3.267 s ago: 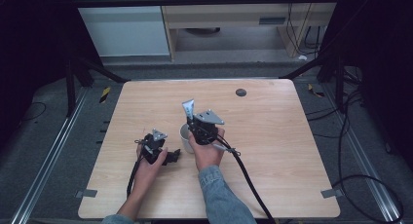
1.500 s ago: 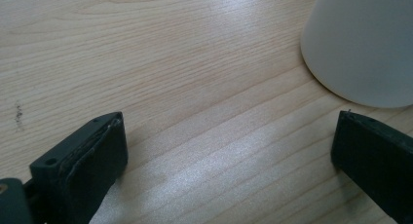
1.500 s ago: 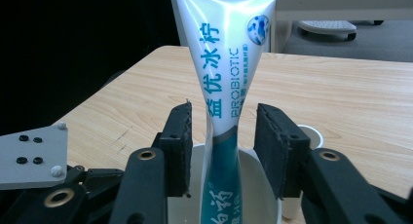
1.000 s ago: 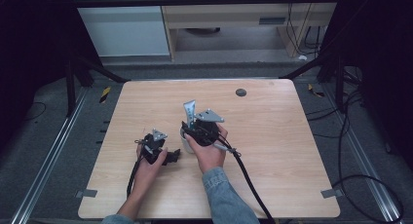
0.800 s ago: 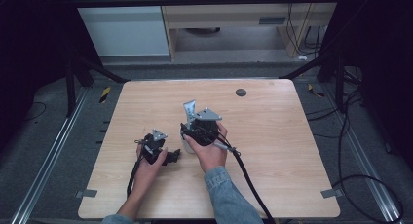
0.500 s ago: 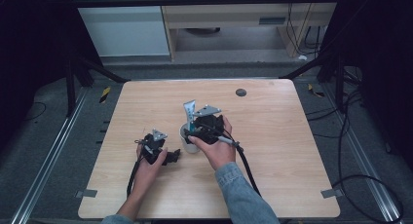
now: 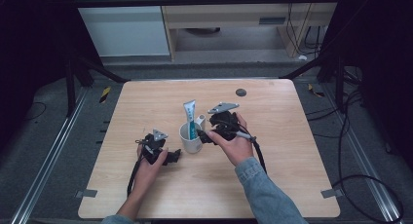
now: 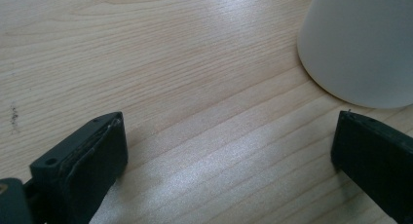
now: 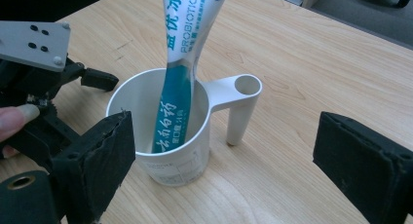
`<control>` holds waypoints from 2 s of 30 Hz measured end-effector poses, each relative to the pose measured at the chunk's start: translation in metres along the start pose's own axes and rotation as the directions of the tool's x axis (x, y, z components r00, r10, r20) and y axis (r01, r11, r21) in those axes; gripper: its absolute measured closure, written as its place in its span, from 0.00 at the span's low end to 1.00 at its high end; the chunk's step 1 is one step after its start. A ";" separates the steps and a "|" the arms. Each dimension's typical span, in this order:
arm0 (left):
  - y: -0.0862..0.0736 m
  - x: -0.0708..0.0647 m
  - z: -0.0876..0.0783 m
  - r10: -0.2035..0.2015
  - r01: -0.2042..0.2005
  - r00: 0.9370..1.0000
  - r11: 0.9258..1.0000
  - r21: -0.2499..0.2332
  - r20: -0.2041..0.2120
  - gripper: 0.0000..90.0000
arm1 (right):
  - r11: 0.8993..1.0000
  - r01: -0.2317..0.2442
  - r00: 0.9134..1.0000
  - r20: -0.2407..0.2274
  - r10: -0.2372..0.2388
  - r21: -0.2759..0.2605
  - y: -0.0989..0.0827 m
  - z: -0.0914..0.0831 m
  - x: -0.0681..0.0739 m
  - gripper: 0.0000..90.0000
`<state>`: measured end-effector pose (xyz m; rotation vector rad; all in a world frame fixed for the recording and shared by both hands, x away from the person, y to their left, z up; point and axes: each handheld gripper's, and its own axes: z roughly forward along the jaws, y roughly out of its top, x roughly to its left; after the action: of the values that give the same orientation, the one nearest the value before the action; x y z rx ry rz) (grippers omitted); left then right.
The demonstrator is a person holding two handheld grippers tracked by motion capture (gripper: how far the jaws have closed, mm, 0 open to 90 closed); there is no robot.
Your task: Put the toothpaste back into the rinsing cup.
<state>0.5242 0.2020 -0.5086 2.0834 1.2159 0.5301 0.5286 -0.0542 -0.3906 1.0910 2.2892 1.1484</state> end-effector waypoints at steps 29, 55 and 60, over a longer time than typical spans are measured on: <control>0.000 -0.001 0.000 -0.001 0.001 1.000 1.000 0.002 -0.004 0.00 | 0.995 -0.087 0.996 0.016 0.086 0.044 -0.023 -0.053 -0.076 0.10; 0.000 -0.001 0.000 -0.003 0.003 1.000 1.000 0.002 -0.006 0.00 | 0.983 -0.167 0.973 0.173 0.152 0.077 -0.051 -0.068 -0.133 0.16; 0.000 -0.001 0.000 -0.003 0.003 1.000 1.000 0.002 -0.007 0.00 | 0.980 -0.173 0.969 0.194 0.153 0.095 -0.063 -0.065 -0.143 0.16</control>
<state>0.5235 0.2013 -0.5085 2.0824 1.2238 0.5357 0.5501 -0.2213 -0.4048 1.3901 2.1725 0.9400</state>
